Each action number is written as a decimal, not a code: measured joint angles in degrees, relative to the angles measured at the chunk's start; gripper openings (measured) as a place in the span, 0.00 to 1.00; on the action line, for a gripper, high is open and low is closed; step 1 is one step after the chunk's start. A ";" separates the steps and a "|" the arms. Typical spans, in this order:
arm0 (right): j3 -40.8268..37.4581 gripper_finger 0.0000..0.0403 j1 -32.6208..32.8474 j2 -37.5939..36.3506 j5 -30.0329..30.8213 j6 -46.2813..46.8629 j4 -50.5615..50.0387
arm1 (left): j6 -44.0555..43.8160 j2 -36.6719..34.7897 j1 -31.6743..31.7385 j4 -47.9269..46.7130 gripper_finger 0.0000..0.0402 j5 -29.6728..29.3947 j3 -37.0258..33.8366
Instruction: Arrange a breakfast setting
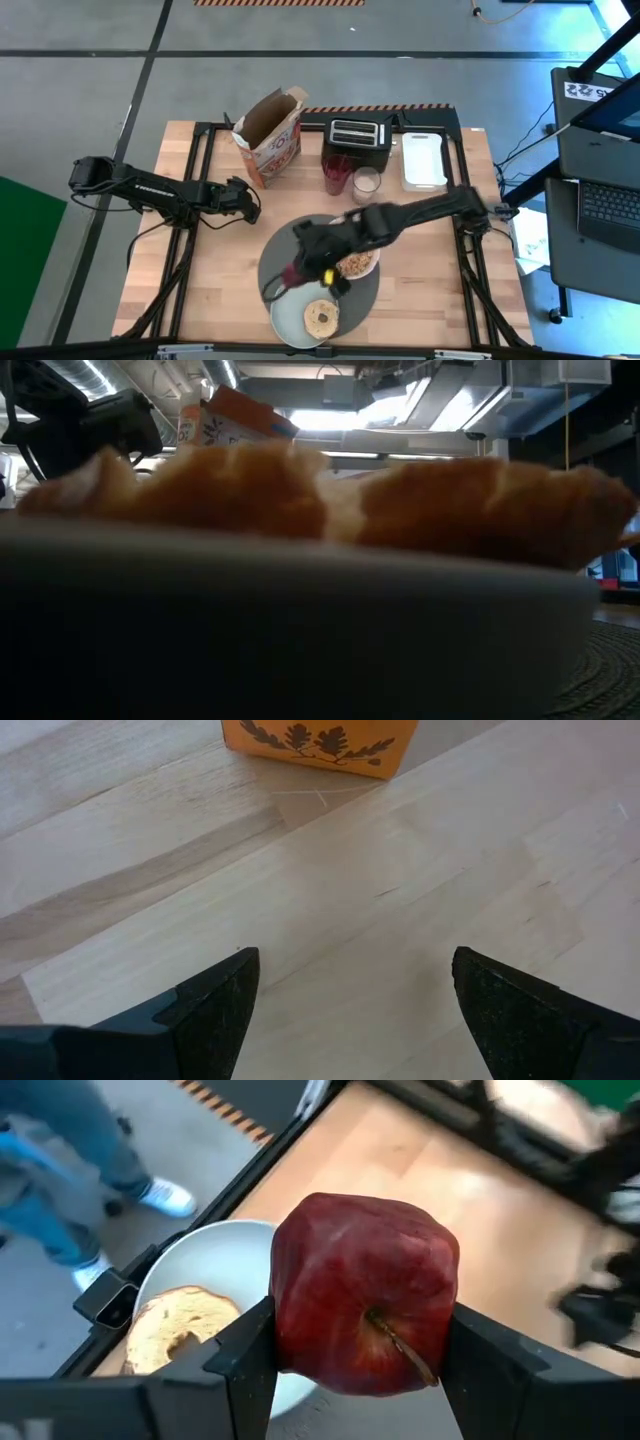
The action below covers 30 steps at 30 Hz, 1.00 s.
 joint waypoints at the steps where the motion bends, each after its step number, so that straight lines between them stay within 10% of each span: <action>1: 0.72 0.55 0.17 1.70 -0.89 -0.01 0.01 | 0.00 -0.01 0.02 0.02 0.80 0.01 0.00; 15: 3.23 0.55 1.00 12.81 -7.54 0.00 -0.72 | 0.00 -0.01 0.00 0.11 0.80 0.01 0.00; 30: 3.12 0.58 4.29 18.42 2.33 -2.91 -0.18 | 0.00 0.00 0.02 0.09 0.80 0.00 0.00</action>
